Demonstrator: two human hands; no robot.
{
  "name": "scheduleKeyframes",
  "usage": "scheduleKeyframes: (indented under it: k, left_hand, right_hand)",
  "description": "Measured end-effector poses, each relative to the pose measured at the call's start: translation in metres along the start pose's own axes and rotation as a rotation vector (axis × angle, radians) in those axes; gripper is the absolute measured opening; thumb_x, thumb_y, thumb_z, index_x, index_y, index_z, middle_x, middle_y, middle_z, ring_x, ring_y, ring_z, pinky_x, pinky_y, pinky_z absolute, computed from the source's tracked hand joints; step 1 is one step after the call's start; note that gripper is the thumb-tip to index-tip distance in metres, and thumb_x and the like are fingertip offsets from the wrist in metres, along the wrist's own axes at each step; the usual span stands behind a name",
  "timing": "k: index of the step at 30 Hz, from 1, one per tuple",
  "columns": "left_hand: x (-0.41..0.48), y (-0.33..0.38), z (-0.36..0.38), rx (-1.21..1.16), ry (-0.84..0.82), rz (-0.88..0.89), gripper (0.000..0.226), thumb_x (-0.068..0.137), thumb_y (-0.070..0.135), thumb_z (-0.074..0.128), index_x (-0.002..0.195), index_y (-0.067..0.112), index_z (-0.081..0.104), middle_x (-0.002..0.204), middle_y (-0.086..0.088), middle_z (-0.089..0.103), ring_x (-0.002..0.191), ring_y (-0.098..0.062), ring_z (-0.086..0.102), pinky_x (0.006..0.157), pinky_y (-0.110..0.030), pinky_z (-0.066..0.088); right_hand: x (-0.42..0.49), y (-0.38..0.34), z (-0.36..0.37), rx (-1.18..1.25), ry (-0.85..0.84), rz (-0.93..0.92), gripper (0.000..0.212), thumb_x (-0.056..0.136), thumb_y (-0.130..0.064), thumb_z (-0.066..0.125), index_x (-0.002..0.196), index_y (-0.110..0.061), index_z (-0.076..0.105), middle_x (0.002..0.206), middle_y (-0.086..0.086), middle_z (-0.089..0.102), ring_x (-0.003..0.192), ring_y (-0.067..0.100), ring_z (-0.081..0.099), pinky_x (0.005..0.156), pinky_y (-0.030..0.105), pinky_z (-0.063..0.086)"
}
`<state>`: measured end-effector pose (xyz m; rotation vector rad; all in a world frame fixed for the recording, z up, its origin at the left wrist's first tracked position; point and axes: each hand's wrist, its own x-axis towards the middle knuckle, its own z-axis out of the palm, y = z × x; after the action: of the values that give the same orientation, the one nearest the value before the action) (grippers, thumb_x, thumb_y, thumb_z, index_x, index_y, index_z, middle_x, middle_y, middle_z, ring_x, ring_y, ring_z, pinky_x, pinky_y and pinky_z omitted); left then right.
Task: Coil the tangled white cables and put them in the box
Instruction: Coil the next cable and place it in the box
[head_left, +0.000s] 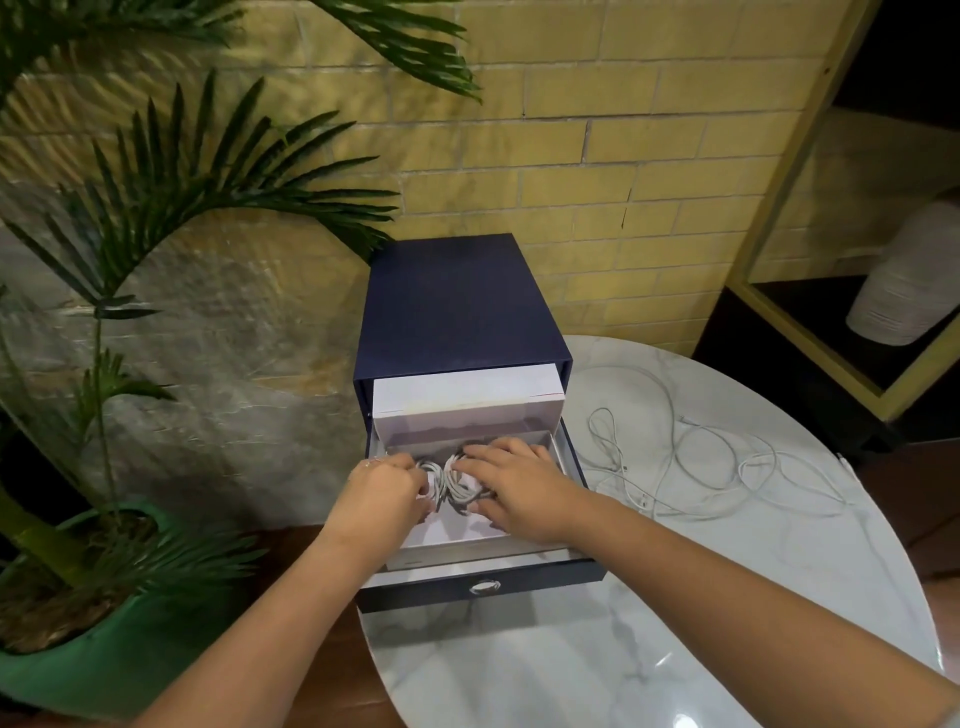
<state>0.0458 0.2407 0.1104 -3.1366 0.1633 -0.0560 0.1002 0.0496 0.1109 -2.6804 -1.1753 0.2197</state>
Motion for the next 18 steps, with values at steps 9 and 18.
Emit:
scheduleKeyframes:
  k: [9, 18]
  left_hand:
    - [0.004, 0.061, -0.014, -0.279, 0.311, 0.139, 0.006, 0.09, 0.032, 0.06, 0.091, 0.027, 0.064, 0.091, 0.011, 0.063, 0.081, -0.013, 0.061, 0.072, -0.031, 0.045]
    - [0.044, 0.188, -0.005, -0.58, 0.196, 0.302, 0.009, 0.092, 0.024, 0.057, 0.094, 0.019, 0.065, 0.095, 0.008, 0.06, 0.083, -0.008, 0.058, 0.078, -0.024, 0.045]
  right_hand:
    - [-0.066, 0.047, -0.035, 0.166, 0.355, -0.042, 0.017, 0.092, -0.021, 0.058, 0.106, -0.019, 0.069, 0.101, -0.006, 0.068, 0.093, 0.012, 0.052, 0.083, 0.022, 0.039]
    - [-0.149, 0.157, -0.04, 0.202, 0.371, 0.197, 0.011, 0.091, -0.019, 0.062, 0.098, -0.02, 0.07, 0.091, -0.008, 0.067, 0.087, 0.011, 0.057, 0.079, 0.023, 0.045]
